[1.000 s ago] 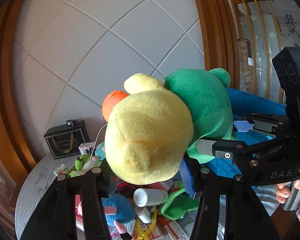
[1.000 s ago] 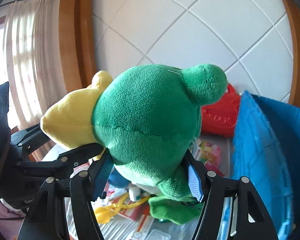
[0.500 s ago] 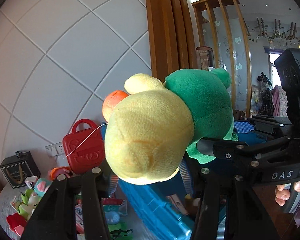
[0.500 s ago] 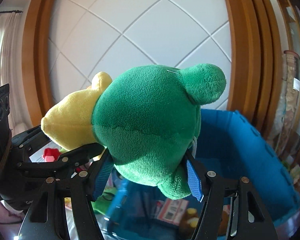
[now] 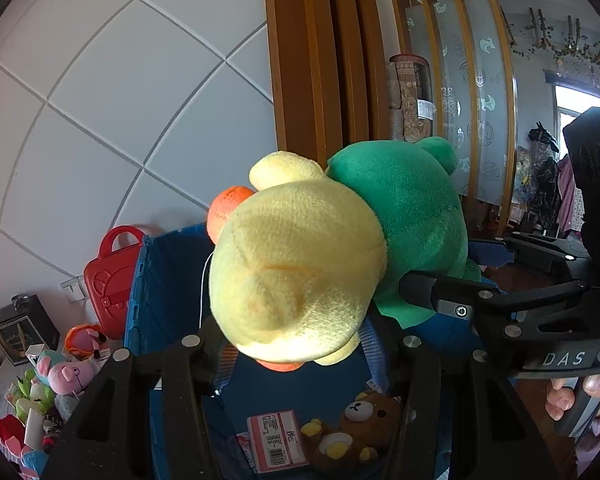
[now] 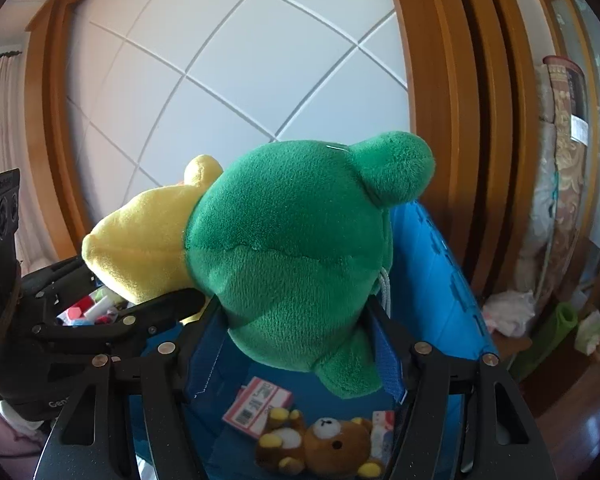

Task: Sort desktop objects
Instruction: 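Carry the plush duck with both tools into the blue crate and open them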

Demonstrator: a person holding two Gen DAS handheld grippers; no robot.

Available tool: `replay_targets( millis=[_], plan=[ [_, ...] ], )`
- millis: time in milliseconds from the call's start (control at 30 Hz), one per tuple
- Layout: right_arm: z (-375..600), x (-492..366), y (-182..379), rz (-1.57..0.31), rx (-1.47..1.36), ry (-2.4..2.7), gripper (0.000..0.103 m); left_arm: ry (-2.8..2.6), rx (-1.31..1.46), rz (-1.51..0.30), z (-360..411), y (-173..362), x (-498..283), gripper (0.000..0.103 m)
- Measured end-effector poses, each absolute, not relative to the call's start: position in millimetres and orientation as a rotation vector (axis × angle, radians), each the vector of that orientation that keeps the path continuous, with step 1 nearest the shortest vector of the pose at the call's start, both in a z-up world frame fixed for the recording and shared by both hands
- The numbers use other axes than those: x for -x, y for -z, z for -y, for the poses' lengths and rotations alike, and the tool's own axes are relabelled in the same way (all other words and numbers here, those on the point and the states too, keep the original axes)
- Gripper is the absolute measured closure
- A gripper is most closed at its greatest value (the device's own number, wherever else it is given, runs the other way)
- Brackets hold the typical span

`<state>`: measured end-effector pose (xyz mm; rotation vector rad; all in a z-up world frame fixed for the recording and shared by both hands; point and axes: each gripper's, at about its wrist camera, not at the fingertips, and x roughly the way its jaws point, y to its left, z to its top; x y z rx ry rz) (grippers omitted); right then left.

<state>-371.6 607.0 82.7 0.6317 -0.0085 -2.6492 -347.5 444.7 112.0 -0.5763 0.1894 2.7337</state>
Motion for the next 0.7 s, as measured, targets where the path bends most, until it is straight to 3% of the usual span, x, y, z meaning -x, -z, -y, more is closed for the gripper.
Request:
replay_targets(
  millis=[200, 700],
  plan=[
    [-623.0, 388.0, -80.6, -0.009, -0.625, 2.645, 0.043, -2.78, 0.599, -0.228, -460.8, -103.4, 356.2, 0.049],
    [-626.7, 405.3, -75.4, -0.056, -0.647, 2.723, 0.043, -2.85, 0.608, -0.223, -457.7, -105.6, 359.1, 0.049]
  ],
)
